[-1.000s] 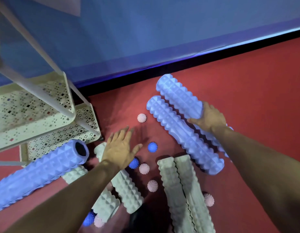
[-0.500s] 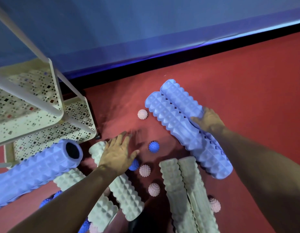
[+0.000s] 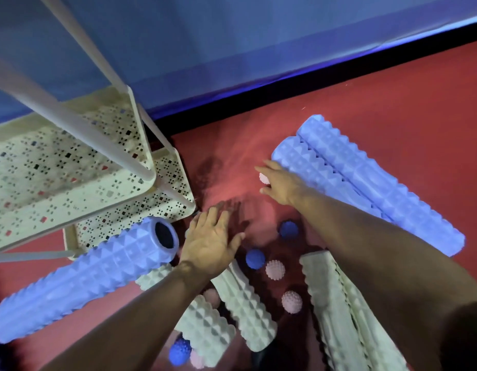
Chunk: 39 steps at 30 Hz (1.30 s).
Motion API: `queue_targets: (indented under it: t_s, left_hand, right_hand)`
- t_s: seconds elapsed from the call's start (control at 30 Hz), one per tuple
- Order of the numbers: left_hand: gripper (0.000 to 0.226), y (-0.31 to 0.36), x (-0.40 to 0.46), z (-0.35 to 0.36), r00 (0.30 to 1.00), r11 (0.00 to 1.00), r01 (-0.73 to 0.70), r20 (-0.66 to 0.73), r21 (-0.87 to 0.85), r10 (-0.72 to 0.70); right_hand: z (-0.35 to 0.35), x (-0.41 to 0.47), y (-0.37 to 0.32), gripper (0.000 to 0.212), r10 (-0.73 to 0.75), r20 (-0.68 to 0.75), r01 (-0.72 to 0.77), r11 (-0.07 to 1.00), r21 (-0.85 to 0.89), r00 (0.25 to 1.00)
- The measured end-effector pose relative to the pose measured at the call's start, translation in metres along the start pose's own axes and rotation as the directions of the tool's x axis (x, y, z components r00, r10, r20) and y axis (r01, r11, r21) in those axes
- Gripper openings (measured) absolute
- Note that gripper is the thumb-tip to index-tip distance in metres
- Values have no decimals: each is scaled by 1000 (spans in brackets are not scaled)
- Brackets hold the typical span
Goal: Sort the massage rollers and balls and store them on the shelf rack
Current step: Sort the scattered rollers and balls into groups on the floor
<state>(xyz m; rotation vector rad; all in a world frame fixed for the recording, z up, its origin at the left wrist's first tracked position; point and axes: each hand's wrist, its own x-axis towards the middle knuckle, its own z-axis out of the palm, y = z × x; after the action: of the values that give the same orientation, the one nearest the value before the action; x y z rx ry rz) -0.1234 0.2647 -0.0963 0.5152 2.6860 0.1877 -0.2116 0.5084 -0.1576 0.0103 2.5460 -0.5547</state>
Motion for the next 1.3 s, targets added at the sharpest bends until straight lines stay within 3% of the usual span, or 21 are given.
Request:
queue_targets:
  t_s: [0.1,0.17,0.27,0.4,0.47,0.63,0.77,0.93,1.0,1.1,1.2,1.3]
  left_hand:
    - [65,-15,-7,0,999,1000,-18,-31,-12,18]
    - [62,-26,-15,2,999,1000,-16,-39,-27,15]
    - [54,-30,-29,-3,993,996,-74,-93,-45,70]
    - [51,-31,-54,-17,967,980,-195,-175,-45,184]
    - [49,-37,-66,-24,949,971,-232,-230,-50,215]
    - [52,-63,-88,-41,919,974,-226,-339,-32,202]
    - [61,-96,-101,-51,925,989,-123,-369,-81,85]
    - [94,-139,-120,-51,979,980,136,-135,-145,-156]
    - [96,-148,-119,-48,977,969,189,-67,-160,-201]
    - [98,-150,-109,-44,961,954,266,-39,-142,-273]
    - [106,-147,-101,-40,949,948,315,4,-54,-315]
    - [112,-147,-99,-39,963,961,269,-20,60,-269]
  right_hand:
    - [13,4,1,52,69,-87,-61,994,85,994]
    - [23,-6,-4,36,1,-112,18,985,174,994]
    - [40,-36,-12,26,-87,97,67,979,194,991]
    - [52,-72,-22,31,-107,423,132,991,-30,900]
    - [56,-87,-27,28,-71,478,147,981,-123,875]
    - [63,-119,-27,29,-20,282,93,964,-248,959]
    - [67,-137,-25,29,14,301,47,980,-194,954]
    - [67,-157,-19,31,-35,350,36,999,2,936]
    - [63,-158,-15,36,-10,255,10,1000,3,967]
    - [54,-154,-5,54,149,33,-143,981,-132,988]
    - [54,-152,12,75,363,98,-356,931,-81,927]
    - [57,-149,26,75,404,158,-427,891,157,901]
